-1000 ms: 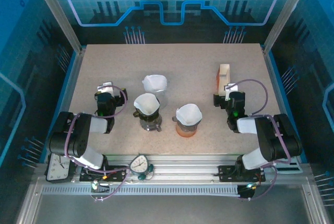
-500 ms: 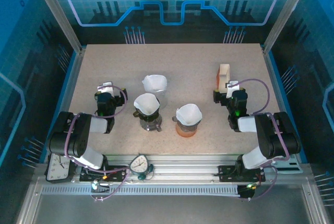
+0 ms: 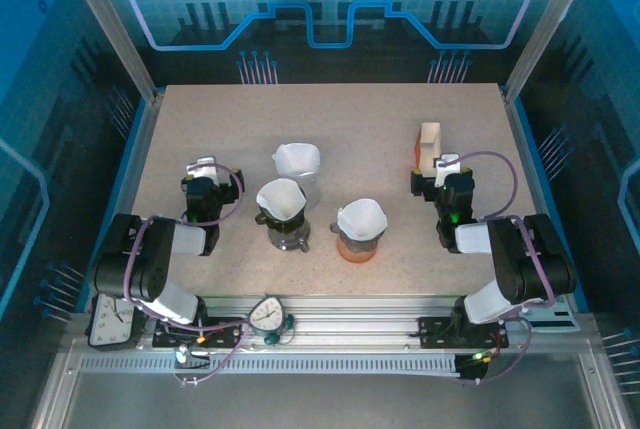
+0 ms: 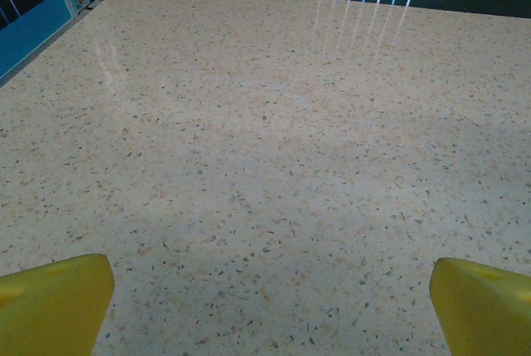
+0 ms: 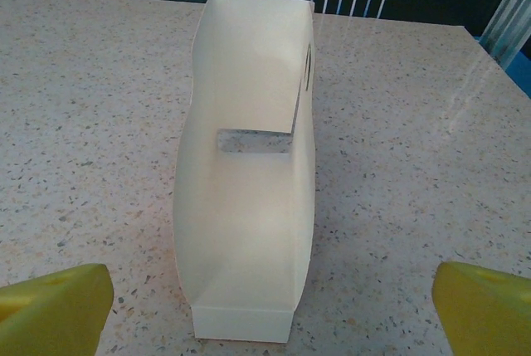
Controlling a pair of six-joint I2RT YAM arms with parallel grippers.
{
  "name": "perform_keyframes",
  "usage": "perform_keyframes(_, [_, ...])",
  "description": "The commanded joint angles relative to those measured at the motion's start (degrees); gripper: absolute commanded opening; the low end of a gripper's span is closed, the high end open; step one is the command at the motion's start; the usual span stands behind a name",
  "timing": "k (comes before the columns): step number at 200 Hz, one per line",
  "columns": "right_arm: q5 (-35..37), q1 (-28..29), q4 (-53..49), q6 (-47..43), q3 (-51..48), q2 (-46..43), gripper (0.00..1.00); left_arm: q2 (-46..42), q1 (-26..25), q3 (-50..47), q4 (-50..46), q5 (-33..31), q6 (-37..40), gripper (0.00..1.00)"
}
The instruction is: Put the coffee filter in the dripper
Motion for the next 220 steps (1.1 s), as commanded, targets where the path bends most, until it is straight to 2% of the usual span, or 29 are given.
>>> perform_keyframes(1, [2.2,1.3,3.2,-1.2,-0.5,0.6,1.00,0.2,0.0,0.7,1.8,0.4,0.6,0.99])
perform_keyframes(220, [0.5,0.1,2.1,0.0,-0.1,0.5,1.00,0.2,0.0,0.7,1.8,0.5,0.7,0.99])
